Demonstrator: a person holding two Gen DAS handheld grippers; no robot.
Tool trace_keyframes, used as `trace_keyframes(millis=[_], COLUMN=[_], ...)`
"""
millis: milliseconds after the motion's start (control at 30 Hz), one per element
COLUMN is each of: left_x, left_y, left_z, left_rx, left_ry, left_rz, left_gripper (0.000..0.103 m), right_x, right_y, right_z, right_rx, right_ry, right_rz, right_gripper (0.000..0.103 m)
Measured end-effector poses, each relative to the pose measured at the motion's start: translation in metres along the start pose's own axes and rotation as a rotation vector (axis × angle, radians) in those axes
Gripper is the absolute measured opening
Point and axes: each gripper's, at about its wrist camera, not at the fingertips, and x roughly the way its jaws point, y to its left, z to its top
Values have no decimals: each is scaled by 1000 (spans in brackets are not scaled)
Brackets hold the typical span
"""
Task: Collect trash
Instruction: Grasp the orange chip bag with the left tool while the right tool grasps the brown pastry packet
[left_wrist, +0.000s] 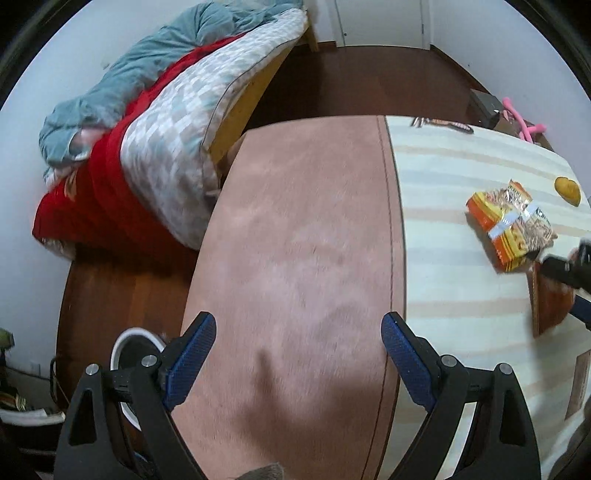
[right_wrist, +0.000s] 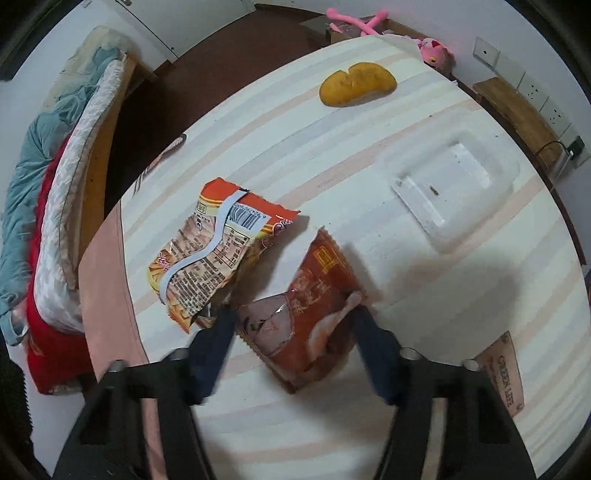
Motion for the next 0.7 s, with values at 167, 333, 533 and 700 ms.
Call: trace_keyframes(millis=[167,333,533,700], left_x=[-4,-12,1,21], left_y=[-24,-81,-151,-190], left_z=[18,43,66,77], left_rx=[103,321,571,730], left_ry=[-32,-53,11,62], left_rz=[-105,-267,-375,-393], left_gripper=[91,91,91,90], right_x=[-7,-20,-24,-19], right_y=[-17,-57,-81,-80], right_z=[-10,-16,-1,12], right_rx=[-61,-62,-37,-51], right_ry=[25,77,134,176], right_rz=[-16,-40,-63,-78], right_gripper=[32,31,31,31])
